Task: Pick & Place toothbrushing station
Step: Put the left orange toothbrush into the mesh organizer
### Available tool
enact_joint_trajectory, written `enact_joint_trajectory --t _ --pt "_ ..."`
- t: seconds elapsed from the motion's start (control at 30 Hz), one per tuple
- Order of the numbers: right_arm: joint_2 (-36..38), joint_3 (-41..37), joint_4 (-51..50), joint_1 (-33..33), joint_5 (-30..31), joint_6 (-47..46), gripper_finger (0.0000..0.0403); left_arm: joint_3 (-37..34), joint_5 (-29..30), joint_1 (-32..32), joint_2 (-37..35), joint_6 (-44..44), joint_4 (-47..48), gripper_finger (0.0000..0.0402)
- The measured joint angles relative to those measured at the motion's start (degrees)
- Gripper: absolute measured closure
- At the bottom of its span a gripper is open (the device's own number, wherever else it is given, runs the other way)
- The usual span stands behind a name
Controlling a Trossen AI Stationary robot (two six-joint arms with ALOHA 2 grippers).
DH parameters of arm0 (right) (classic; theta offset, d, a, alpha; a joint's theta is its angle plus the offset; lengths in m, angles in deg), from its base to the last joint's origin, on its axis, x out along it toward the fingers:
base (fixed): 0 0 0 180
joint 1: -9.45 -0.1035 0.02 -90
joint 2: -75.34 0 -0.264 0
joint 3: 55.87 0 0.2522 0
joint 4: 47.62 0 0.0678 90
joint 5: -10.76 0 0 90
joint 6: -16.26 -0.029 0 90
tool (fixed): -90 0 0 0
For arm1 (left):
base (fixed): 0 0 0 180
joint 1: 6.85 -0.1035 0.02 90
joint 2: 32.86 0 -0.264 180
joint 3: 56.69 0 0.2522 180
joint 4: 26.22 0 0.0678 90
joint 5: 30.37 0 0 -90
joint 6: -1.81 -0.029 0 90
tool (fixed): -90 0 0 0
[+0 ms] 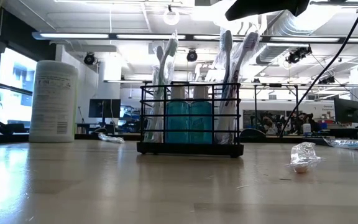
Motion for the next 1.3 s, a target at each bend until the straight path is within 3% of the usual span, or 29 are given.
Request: enact_joint_trajectory --t 0.53,0.67,0.9,1.13,1.3 --pt "0.00 0.00 0.89 0.00 0.17 0.06 0.0199 -10.61 0.34 -0.05 -0.31 -3.56 -12.05 0.0203" --pt "0.00 0.00 1.02 0.00 0.17 0.11 0.0199 -10.71 0.95 -0.06 -0.31 -4.72 -12.04 0.0245" --pt "0.00 0.00 1.25 0.04 0.17 0.22 0.0199 -10.32 3.43 -0.02 -0.20 -10.18 -12.11 0.0387" --pt "0.00 0.00 1.29 0.04 0.19 0.22 0.0199 -7.65 6.30 0.05 0.07 -10.99 -10.51 0.0395" --pt "0.00 0.00 2.10 0.15 0.21 0.24 0.0199 2.05 18.59 -0.20 0.14 -15.08 -3.11 0.0398"
